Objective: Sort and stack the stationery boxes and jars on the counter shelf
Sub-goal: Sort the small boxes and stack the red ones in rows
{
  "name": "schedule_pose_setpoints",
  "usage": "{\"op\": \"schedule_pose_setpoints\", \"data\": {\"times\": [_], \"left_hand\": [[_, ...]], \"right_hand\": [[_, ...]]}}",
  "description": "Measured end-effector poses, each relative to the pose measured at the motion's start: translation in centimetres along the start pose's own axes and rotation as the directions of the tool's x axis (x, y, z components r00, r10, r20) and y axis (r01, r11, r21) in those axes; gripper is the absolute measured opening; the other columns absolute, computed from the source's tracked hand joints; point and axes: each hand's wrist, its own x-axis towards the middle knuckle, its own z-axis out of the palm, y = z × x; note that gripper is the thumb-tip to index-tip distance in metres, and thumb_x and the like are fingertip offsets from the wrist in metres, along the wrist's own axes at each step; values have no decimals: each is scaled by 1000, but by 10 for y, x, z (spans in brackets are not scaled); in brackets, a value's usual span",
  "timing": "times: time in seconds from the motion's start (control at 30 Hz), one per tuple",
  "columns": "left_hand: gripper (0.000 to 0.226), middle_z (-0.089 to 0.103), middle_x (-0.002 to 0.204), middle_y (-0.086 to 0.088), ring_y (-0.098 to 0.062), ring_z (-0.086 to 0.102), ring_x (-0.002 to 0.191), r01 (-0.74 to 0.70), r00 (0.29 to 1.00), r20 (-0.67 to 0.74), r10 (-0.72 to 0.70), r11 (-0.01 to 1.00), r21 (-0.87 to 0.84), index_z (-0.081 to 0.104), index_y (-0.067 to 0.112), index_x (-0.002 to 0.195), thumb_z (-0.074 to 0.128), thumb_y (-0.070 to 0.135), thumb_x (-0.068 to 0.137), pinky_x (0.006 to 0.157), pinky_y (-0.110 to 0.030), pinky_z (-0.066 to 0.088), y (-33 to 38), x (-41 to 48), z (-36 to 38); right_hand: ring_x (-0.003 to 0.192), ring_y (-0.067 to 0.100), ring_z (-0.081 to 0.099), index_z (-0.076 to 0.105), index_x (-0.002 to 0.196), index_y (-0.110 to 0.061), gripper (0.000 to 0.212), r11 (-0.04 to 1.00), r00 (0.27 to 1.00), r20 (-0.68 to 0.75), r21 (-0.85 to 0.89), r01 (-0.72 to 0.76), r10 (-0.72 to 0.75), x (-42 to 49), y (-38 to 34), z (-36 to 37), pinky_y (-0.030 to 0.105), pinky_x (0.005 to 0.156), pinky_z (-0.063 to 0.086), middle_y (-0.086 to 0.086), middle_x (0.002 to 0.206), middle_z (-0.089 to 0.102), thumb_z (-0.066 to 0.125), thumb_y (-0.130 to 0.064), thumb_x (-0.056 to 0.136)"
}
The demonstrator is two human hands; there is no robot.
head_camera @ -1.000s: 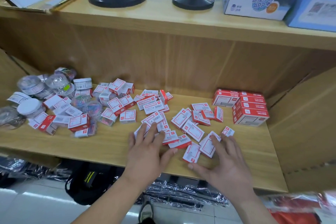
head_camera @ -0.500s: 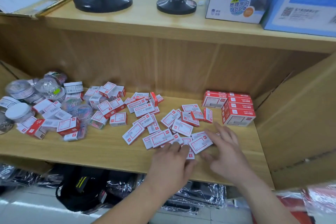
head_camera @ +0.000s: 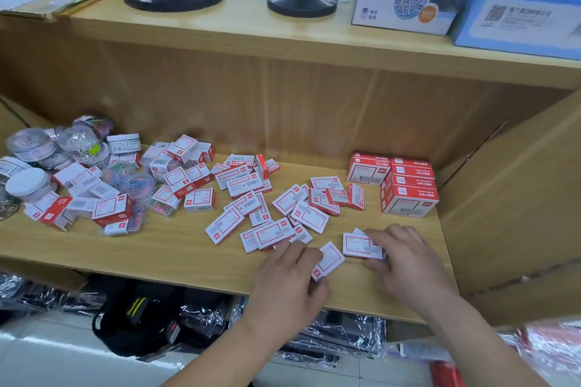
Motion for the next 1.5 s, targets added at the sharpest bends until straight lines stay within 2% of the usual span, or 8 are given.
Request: {"op": "schedule_pose_setpoints", "data": {"times": [0.13, 0.23, 0.33, 0.6, 0.8, 1.03, 1.33, 1.5], "left_hand": [[24, 63, 98, 9, -16, 58, 92, 43, 995, -86, -47, 998, -49, 67, 22, 103, 69, 35, 83, 73, -29, 48, -6, 7, -10], [25, 63, 98, 9, -16, 59, 93, 67, 994, -78, -72, 996, -66, 68, 21, 103, 64, 38, 85, 72, -32, 51, -13, 11, -11], [26, 61, 97, 9, -15, 58, 92, 85, 993, -71, -91, 993, -88, 68, 21, 103, 61, 39, 86, 70, -33, 52, -19, 14, -12], [21, 60, 102, 11, -15, 58, 96, 102, 993, -47, -108, 989, -109, 67, 25, 105, 67, 36, 87, 75, -32, 49, -48, 18, -23], [29, 62, 105, 11, -13, 62, 99, 101, 991, -74, -116, 979, -180, 69, 21, 108, 59, 42, 91, 75, -34, 55, -77, 18, -40], [25, 62, 103, 12, -12, 61, 95, 136, 984, -94, -150, 981, -135, 67, 23, 106, 63, 41, 90, 72, -29, 52, -117, 25, -60], [25, 64, 106, 7, -18, 62, 100, 211, 976, -54, -213, 977, -44, 68, 23, 111, 67, 40, 93, 79, -34, 54, -164, 50, -80], [27, 64, 118, 11, -10, 64, 107, 182, 982, -9, -190, 952, -248, 66, 25, 116, 71, 34, 91, 87, -31, 55, -168, 45, -80]], "right_hand": [[108, 23, 46, 68, 115, -26, 39, 995, 987, -134, 68, -78, 87, -11, -1, 6, 41, 87, 49, -4, 107, 50, 79, -35, 78], [122, 33, 42, 70, 104, -21, 37, 961, 939, -220, 145, -236, 264, -16, -7, 19, 45, 97, 48, 10, 130, 48, 83, -37, 73], [122, 42, 48, 70, 111, -22, 44, 910, 896, -200, 212, -356, 397, -16, -12, 26, 45, 102, 43, 21, 134, 48, 83, -42, 73], [126, 32, 42, 74, 106, -20, 41, 830, 843, -78, 242, -503, 533, 1, -24, 17, 36, 105, 39, 10, 136, 46, 80, -48, 76], [123, 22, 54, 75, 94, -17, 32, 849, 880, -164, 390, -358, 446, 1, -52, 9, 33, 92, 48, 4, 128, 52, 89, -31, 69], [101, -3, 49, 71, 98, -23, 30, 879, 915, -282, 456, -138, 290, 45, -119, -15, 13, 83, 35, -9, 116, 51, 87, -22, 73], [93, 19, 62, 64, 101, -21, 31, 955, 952, -199, 231, -183, 231, 135, -186, -2, 33, 67, 48, -8, 112, 50, 76, -42, 81], [121, 21, 57, 62, 123, -24, 54, 929, 956, -150, 314, -196, 252, 144, -183, 14, 38, 92, 51, -6, 138, 48, 75, -50, 78]]}}
